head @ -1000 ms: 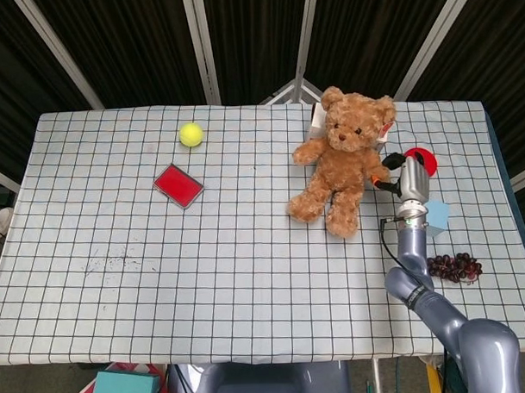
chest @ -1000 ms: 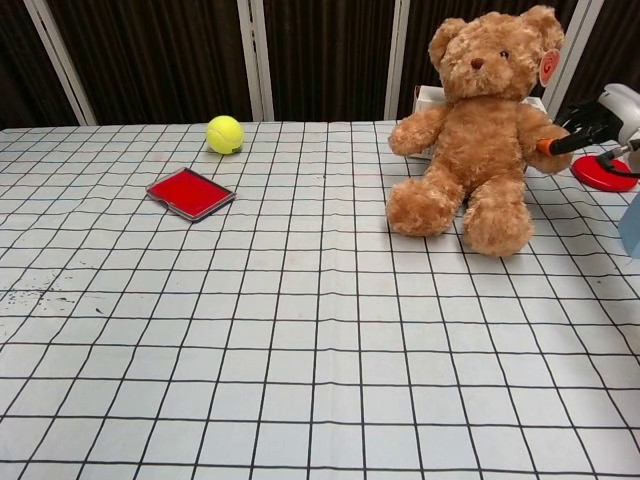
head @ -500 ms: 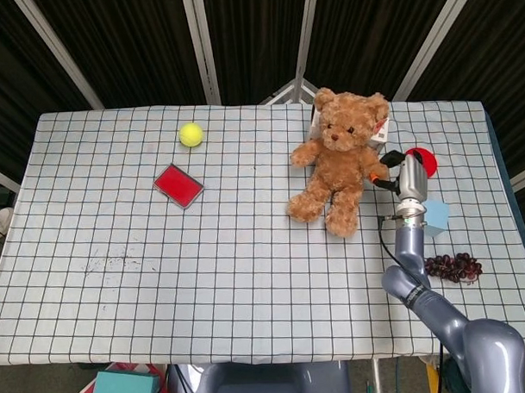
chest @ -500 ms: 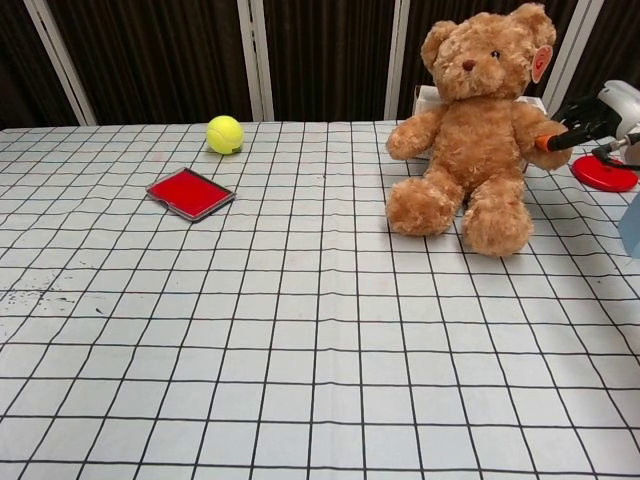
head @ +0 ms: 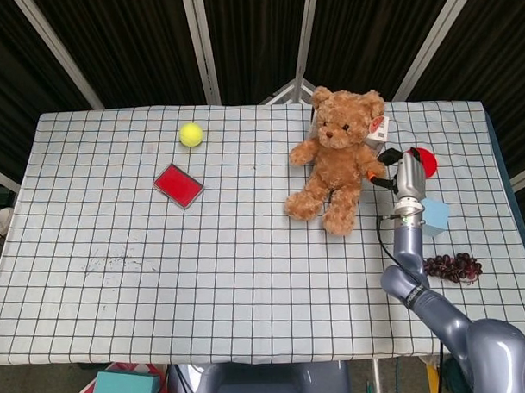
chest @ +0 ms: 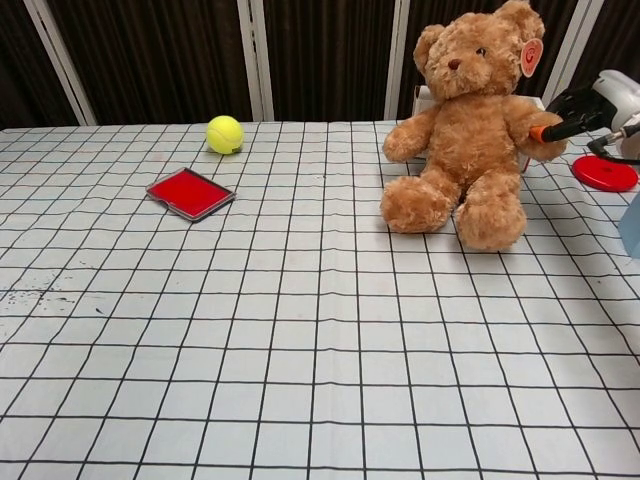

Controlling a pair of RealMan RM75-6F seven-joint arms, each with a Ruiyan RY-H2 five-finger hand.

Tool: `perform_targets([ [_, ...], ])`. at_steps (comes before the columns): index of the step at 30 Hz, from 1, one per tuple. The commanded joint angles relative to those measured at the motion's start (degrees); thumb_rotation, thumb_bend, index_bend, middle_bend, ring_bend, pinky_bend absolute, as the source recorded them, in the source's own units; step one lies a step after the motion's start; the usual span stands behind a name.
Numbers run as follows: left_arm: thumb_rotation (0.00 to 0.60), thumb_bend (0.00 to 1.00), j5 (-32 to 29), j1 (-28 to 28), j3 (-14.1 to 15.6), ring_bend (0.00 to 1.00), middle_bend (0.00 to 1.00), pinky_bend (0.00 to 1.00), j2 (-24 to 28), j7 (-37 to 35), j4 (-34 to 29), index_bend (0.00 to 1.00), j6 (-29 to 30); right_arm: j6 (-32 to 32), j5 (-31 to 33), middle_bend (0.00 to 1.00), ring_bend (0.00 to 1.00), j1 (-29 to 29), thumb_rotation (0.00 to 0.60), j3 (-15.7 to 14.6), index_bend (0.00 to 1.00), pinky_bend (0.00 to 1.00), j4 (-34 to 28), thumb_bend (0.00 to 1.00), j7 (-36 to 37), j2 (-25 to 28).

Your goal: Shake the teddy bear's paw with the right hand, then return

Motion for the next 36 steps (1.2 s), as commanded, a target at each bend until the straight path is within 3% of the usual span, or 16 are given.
perform_targets([
  [1,0.600,0.20,0.0,0.0,0.0,0.06,0.12,0.19,0.1,-0.2,0.0,0.26,0.0,0.6,0.3,0.56,0.42,-0.2,0.600,0.3,0.68,0.00,-1.3,0.42,-1.5,0.5],
  [36,0.600,0.20,-0.1,-0.1,0.0,0.06,0.12,0.19,0.2,0.0,-0.6,0.26,-0.5,-1.2,1.9,0.56,0.42,-2.6,0.600,0.2,0.68,0.00,-3.6,0.42,-3.9,1.7],
])
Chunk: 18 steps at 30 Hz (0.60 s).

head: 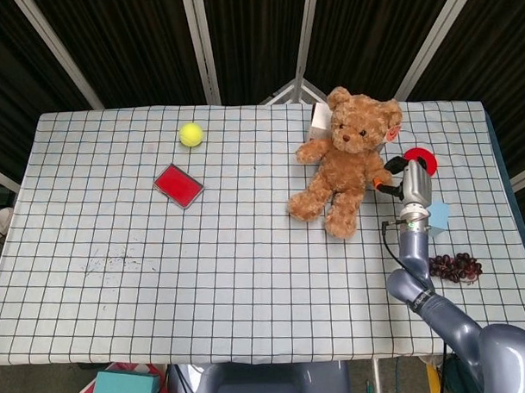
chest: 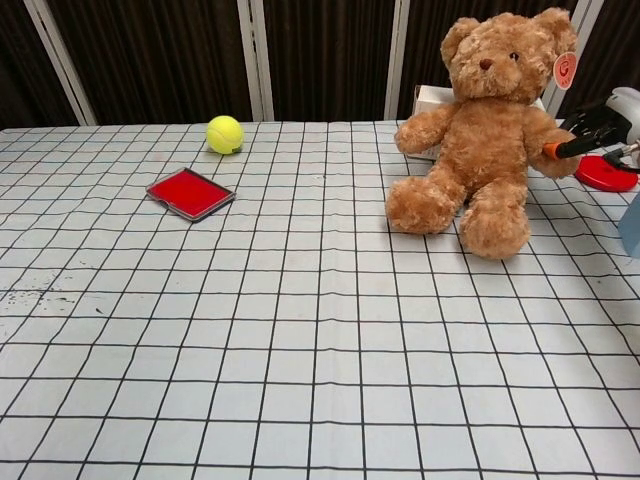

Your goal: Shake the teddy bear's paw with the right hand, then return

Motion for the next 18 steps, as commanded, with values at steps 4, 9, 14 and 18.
perform_targets([
  [4,0.600,0.20,-0.2,-0.1,0.0,0.06,0.12,0.19,-0.1,0.5,-0.1,0.26,-0.2,1.2,-1.7,0.56,0.42,0.5,0.600,0.2,0.68,0.00,-2.0,0.42,0.6,1.1],
  [9,0.600,0.20,-0.2,0.0,0.0,0.06,0.12,0.19,-0.1,0.4,-0.1,0.26,0.0,1.0,-1.2,0.56,0.42,0.0,0.600,-0.2,0.68,0.00,-2.9,0.42,-0.3,1.2],
  [14,0.600,0.20,-0.1,-0.1,0.1,0.06,0.12,0.19,-0.1,0.5,-0.1,0.26,-0.1,-0.4,-0.1,0.56,0.42,-0.7,0.600,-0.6,0.68,0.00,-1.6,0.42,-0.3,0.4],
  [18,0.600,0.20,-0.3,-0.2,0.0,0.06,0.12,0.19,-0.1,0.6,-0.2,0.26,-0.3,-0.3,-0.9,0.54,0.41,-0.4,0.600,-0.5,0.63,0.00,-1.5,0.42,0.5,0.7],
])
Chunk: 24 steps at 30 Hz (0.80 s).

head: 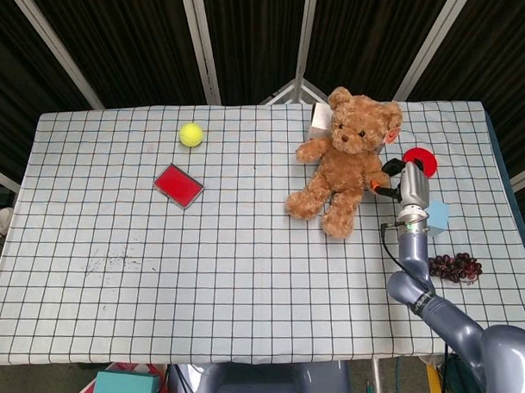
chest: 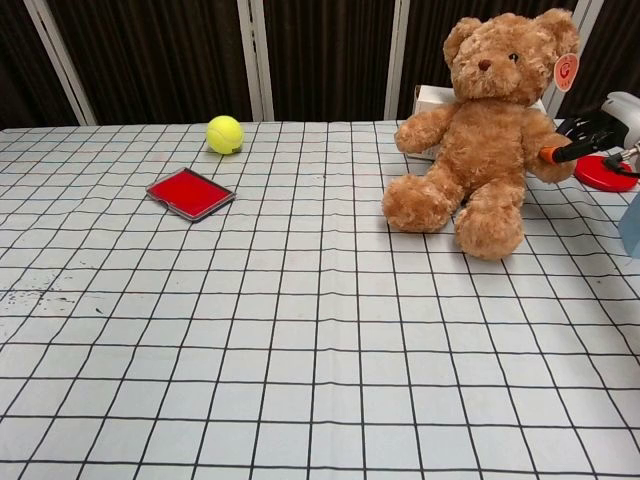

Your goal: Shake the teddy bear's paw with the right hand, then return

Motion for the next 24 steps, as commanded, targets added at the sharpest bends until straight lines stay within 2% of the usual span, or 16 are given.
perform_targets([
  [1,0.600,0.20,-0.2,-0.1,-0.1,0.06,0.12,0.19,-0.1,0.1,0.0,0.26,-0.1,0.2,-0.7,0.50,0.40,0.2,0.600,0.1,0.57,0.00,-0.4,0.41,0.6,0.4],
  [5,0.600,0.20,-0.3,-0.3,-0.1,0.06,0.12,0.19,-0.1,0.4,-0.1,0.26,-0.4,-0.7,-1.9,0.28,0.24,0.0,0.600,-0.4,0.33,0.00,-2.4,0.26,1.2,1.9],
  [8,0.600,0.20,-0.2,-0.3,-0.1,0.06,0.12,0.19,-0.1,0.4,-0.1,0.26,-0.3,-1.5,-3.5,0.18,0.15,-0.7,0.600,-1.1,0.20,0.00,-4.5,0.20,3.0,3.4],
  [11,0.600,0.20,-0.4,-0.1,-0.1,0.06,0.12,0.19,-0.1,0.2,0.0,0.26,-0.2,-1.3,-3.8,0.13,0.11,-1.4,0.600,-0.9,0.10,0.00,-5.9,0.19,4.5,4.4],
  [17,0.600,0.20,-1.0,0.0,-0.3,0.06,0.12,0.19,0.1,-0.2,0.0,0.26,-0.3,-2.2,-3.0,0.10,0.09,-3.4,0.600,-0.8,0.03,0.00,-9.6,0.18,5.6,7.7],
  [24,0.600,0.20,-0.3,-0.3,0.0,0.06,0.12,0.19,0.1,-0.3,-0.1,0.26,-0.8,-0.7,-3.8,0.10,0.09,-9.6,0.600,-2.7,0.00,0.00,-19.5,0.18,5.6,15.8],
])
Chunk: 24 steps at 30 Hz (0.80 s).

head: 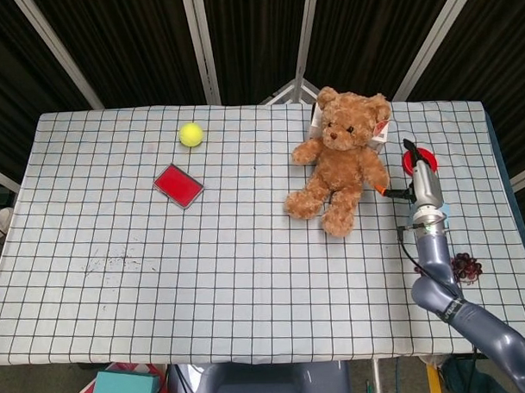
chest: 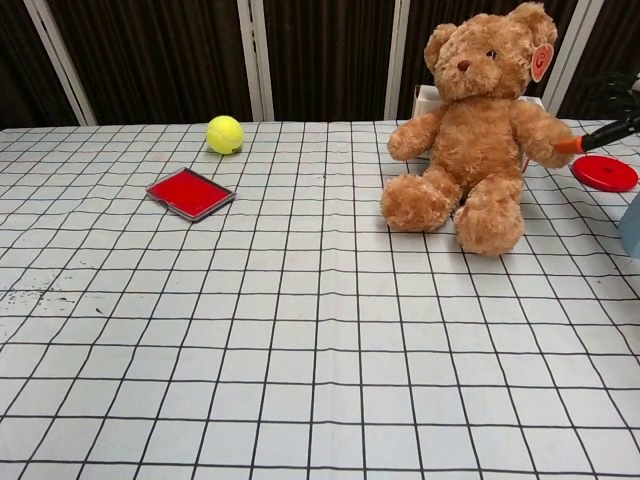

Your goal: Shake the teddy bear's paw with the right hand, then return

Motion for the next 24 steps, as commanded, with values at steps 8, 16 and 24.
perform_targets([
  [8,0.600,0.20,0.2,0.1,0.1,0.06,0.12,0.19,0.5,-1.9,0.1,0.26,-0.2,13.6,-9.0,0.17,0.16,-17.1,0.600,-5.6,0.11,0.00,-24.2,0.18,5.8,14.8],
  [16,0.600,0.20,1.7,0.1,0.7,0.06,0.12,0.19,0.7,-2.6,0.1,0.26,-0.4,29.6,-20.4,0.20,0.20,-28.8,0.600,-18.2,0.22,0.00,-37.5,0.18,-10.6,21.3],
  [24,0.600,0.20,3.1,0.3,1.3,0.06,0.12,0.19,1.0,-2.9,0.0,0.26,0.1,31.6,-31.4,0.20,0.13,-32.2,0.600,-28.4,0.14,0.00,-41.4,0.18,-18.6,27.7],
])
